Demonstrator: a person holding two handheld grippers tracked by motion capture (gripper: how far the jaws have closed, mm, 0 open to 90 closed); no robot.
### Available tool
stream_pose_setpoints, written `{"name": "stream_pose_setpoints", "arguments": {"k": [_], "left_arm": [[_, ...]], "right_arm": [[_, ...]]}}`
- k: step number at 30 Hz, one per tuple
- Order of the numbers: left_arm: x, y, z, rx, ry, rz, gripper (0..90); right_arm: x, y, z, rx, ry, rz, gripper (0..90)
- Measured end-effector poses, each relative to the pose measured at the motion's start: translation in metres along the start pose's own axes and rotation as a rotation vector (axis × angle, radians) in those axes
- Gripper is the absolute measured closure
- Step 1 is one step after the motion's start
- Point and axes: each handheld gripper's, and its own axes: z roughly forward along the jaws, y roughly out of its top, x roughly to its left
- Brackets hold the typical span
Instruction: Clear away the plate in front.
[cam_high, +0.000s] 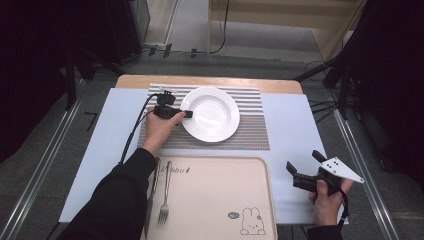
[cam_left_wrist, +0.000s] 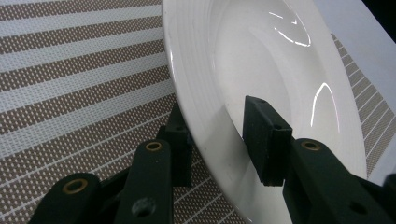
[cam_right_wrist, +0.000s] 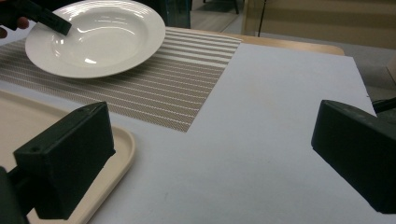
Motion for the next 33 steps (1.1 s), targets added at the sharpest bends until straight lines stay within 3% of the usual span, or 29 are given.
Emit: {"name": "stream_pose_setpoints", "arguments": {"k": [7, 14, 16, 24, 28, 30, 33], "left_arm": [[-0.0001, -0.0001, -0.0008, -0.024, -0.016, -0.001, 65.2], [-0.0044, 0.0012, -0.0062, -0.042, -0.104, 0.025, 75.0], [-0.0031, 0.0007, -0.0063, -0.041, -0.131, 0.016, 76.2], [-0.0024, -0.0012, -0.0063, -0.049, -0.134, 0.014, 76.7], [0.0002, -0.0031, -0.0059, -0.061, -0.155, -0.036, 78.1], [0.0019, -0.0045, -0.0051, -0.080, -0.180, -0.080, 79.8], [-0.0013, -0.0038, -0.0059, -0.098, -0.189, -0.097, 81.1]], "right_arm": [[-0.0007, -0.0002, 0.0002, 0.003, -0.003, 0.002, 0.0], [-0.0009, -0.0002, 0.0002, 0.002, -0.004, 0.002, 0.0], [-0.0001, 0.0000, 0.0002, 0.005, -0.005, 0.004, 0.0], [0.0000, 0.0000, 0.0005, 0.005, -0.005, 0.003, 0.0], [-0.0001, 0.0000, 0.0002, 0.005, -0.006, 0.003, 0.0], [-0.0008, 0.0000, -0.0001, 0.003, -0.006, 0.002, 0.0], [-0.0018, -0.0001, -0.0010, 0.002, -0.009, 0.007, 0.0]]}}
